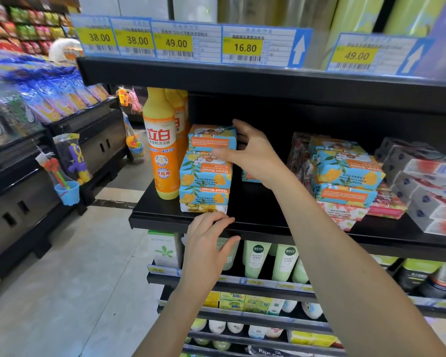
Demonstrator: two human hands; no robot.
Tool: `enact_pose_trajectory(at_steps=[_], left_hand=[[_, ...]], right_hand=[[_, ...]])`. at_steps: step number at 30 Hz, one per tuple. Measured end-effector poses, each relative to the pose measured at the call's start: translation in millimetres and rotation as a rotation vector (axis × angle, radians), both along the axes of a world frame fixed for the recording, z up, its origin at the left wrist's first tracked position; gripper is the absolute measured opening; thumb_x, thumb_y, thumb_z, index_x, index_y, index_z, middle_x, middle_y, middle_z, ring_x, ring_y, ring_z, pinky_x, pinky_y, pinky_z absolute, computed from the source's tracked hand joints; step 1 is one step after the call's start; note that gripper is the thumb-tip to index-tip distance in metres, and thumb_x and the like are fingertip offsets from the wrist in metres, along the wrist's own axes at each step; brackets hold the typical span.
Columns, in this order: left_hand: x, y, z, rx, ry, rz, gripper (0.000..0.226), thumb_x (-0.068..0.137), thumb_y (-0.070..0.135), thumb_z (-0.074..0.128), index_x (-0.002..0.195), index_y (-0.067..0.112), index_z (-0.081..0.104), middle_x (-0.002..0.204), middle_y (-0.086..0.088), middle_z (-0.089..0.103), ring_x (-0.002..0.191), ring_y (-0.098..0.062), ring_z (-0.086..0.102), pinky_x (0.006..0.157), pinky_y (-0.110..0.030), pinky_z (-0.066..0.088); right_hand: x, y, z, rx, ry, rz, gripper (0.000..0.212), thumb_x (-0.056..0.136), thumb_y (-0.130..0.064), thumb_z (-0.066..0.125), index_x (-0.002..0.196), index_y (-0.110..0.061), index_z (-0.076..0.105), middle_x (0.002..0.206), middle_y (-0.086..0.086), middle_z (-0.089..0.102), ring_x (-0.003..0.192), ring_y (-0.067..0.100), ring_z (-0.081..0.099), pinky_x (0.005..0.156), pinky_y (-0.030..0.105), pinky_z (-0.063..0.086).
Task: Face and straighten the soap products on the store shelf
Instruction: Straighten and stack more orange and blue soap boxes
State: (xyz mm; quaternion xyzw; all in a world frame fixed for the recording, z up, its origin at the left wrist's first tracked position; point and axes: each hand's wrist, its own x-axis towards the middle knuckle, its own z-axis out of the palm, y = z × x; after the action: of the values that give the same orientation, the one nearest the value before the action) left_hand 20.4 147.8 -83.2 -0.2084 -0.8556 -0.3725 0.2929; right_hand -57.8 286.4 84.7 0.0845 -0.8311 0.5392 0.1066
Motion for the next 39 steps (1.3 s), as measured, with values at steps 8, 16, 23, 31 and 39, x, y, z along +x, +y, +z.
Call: enact_pose_trajectory(at_steps=[8, 16, 23, 31, 39], left_hand=[[20, -18, 36, 0.28, -0.122, -0.035, 0.023, 0.086, 0.021, 0.081, 0.108, 0.025, 0.076, 0.11, 0.015, 0.067, 0.108, -0.003, 0.061, 0.094, -0.016, 0.048], [19, -47, 93, 0.513, -0.132, 0.11, 0.041, 0.086, 0.028, 0.08, 0.121, 0.028, 0.06, 0.111, 0.009, 0.06, 0.104, -0.007, 0.059, 0.083, -0.018, 0.049], [7, -40, 108, 0.482, -0.223, 0.052, 0.059, 0.089, 0.02, 0.079, 0.141, 0.017, 0.051, 0.107, 0.03, 0.054, 0.095, 0.032, 0.051, 0.07, 0.003, 0.043], [-5, -39, 110, 0.438, -0.232, 0.082, 0.066, 0.08, 0.023, 0.087, 0.138, 0.02, 0.054, 0.113, 0.016, 0.052, 0.097, 0.02, 0.054, 0.072, 0.002, 0.043], [-13, -35, 113, 0.406, -0.317, 0.033, 0.062, 0.081, 0.026, 0.086, 0.131, 0.027, 0.049, 0.104, 0.01, 0.063, 0.083, 0.013, 0.064, 0.06, -0.005, 0.048]], right_hand=[[-5, 2, -4, -0.036, 0.067, -0.09, 0.082, 0.08, -0.021, 0.088, 0.151, -0.012, 0.047, 0.133, 0.001, 0.064, 0.113, 0.008, 0.063, 0.077, 0.011, 0.054], [20, 12, -8, -0.169, 0.169, -0.221, 0.073, 0.077, -0.023, 0.09, 0.14, -0.014, 0.056, 0.113, -0.014, 0.067, 0.106, -0.001, 0.064, 0.089, 0.014, 0.054], [68, 18, -24, -0.354, 0.162, -0.32, 0.067, 0.078, -0.024, 0.089, 0.137, -0.018, 0.056, 0.123, -0.008, 0.067, 0.112, 0.003, 0.065, 0.094, 0.021, 0.054], [104, 15, -50, -0.479, 0.128, -0.331, 0.061, 0.08, -0.022, 0.087, 0.133, -0.023, 0.057, 0.122, -0.01, 0.068, 0.114, 0.002, 0.064, 0.093, 0.019, 0.054], [117, 17, -62, -0.503, 0.106, -0.359, 0.061, 0.078, -0.024, 0.087, 0.131, -0.027, 0.057, 0.121, -0.012, 0.068, 0.114, 0.0, 0.063, 0.098, 0.023, 0.052]])
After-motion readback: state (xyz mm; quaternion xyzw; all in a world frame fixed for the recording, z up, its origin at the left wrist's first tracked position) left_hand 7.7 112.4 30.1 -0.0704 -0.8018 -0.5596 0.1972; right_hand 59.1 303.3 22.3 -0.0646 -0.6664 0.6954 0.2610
